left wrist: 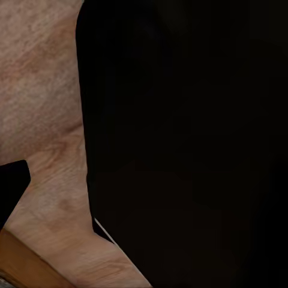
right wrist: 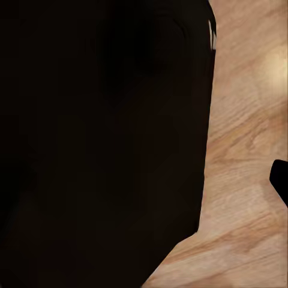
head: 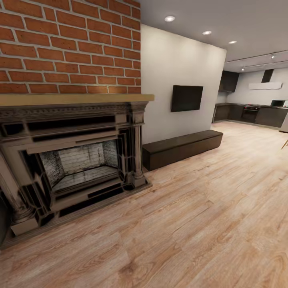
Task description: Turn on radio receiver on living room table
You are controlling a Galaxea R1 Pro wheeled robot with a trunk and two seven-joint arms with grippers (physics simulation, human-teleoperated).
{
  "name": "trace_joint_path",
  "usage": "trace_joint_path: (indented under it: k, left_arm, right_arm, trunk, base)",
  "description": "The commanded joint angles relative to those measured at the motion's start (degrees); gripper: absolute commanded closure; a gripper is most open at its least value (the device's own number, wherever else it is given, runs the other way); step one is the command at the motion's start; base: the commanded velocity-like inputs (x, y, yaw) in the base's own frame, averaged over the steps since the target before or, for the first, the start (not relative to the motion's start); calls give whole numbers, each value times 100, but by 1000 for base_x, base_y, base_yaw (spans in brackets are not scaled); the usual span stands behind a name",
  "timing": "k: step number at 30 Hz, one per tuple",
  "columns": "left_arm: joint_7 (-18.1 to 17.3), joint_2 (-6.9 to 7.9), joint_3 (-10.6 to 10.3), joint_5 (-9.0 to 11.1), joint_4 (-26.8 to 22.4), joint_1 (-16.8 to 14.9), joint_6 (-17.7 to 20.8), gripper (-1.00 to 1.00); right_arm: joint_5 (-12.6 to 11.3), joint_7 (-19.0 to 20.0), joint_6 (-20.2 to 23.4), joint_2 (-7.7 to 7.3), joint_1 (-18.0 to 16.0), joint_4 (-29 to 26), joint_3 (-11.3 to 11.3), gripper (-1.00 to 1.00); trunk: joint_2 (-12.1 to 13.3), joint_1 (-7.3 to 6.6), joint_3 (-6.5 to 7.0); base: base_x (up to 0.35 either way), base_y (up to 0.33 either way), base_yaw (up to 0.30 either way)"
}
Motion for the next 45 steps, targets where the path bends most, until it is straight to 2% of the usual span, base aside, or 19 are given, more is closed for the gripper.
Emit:
trace_joint_path:
  k: [1, 9, 13, 18, 23, 27, 30, 31, 32, 33, 37, 40, 45]
  left_arm:
    - [-7, -33, -8, 10, 0, 33, -29, -100]
    - [-8, -290, -7, 6, 0, 53, -32, -100]
    - [-8, -419, -6, 7, 0, 51, -32, -100]
    - [-10, -439, 4, 10, 0, 51, -32, -100]
    - [-16, -491, -8, 15, 0, 54, -37, -100]
    - [-10, -542, -26, 21, -107, 52, -36, -100]
    - [27, -525, -33, 13, -203, 55, 13, -100]
    - [51, -508, -34, 11, -1248, 54, 32, -100]
    - [69, -500, -32, 10, -1376, 53, 45, -100]
    - [203, -479, -28, 9, -1899, 52, 190, -100]
    - [506, -475, -26, 8, -2973, 37, 896, -100]
    - [568, -458, -21, 8, -3781, -32, 1425, -100]
    - [574, -412, 142, 54, -4030, -113, 1569, -100]
  right_arm:
    - [0, -5, -7, 33, -33, -8, 3, -100]
    - [4, -8, -10, 290, -208, -8, 2, -100]
    - [9, -8, -16, 298, -211, -8, 0, -100]
    - [3, -8, -68, 298, -212, -10, 4, -100]
    - [9, -16, -229, 237, -217, -152, 19, -100]
    - [16, -17, -294, 108, -233, -281, 16, -100]
    - [16, -17, -259, 12, -251, -378, 7, -100]
    - [13, -17, -253, -105, -274, -1949, 5, -100]
    - [12, -17, -248, -116, -289, -2032, 4, -100]
    - [4, -17, -155, -169, -401, -2246, 2, -100]
    - [6, -10, 317, -429, -689, -2383, -16, -100]
    - [-11, -7, 515, -582, -1105, -2405, -19, -100]
    - [4, -16, 501, -616, -1252, -2395, 19, -100]
  trunk:
    - [1, 1, 0]
    - [1, 1, 0]
    - [1, 1, 0]
    - [1, 1, 0]
    - [1, 1, 0]
    - [1, 1, 0]
    - [1, 1, 0]
    - [1, 1, 0]
    - [1, 1, 0]
    - [1, 1, 0]
    - [1, 1, 0]
    - [1, 1, 0]
    - [1, 1, 0]
  base:
    - [0, 0, 0]
    - [0, 0, 0]
    - [0, 0, 0]
    - [0, 0, 0]
    - [0, 0, 0]
    - [0, 0, 0]
    - [0, 0, 0]
    - [0, 0, 0]
    - [0, 0, 0]
    - [0, 0, 0]
    - [0, 0, 0]
    - [0, 0, 0]
    - [0, 0, 0]
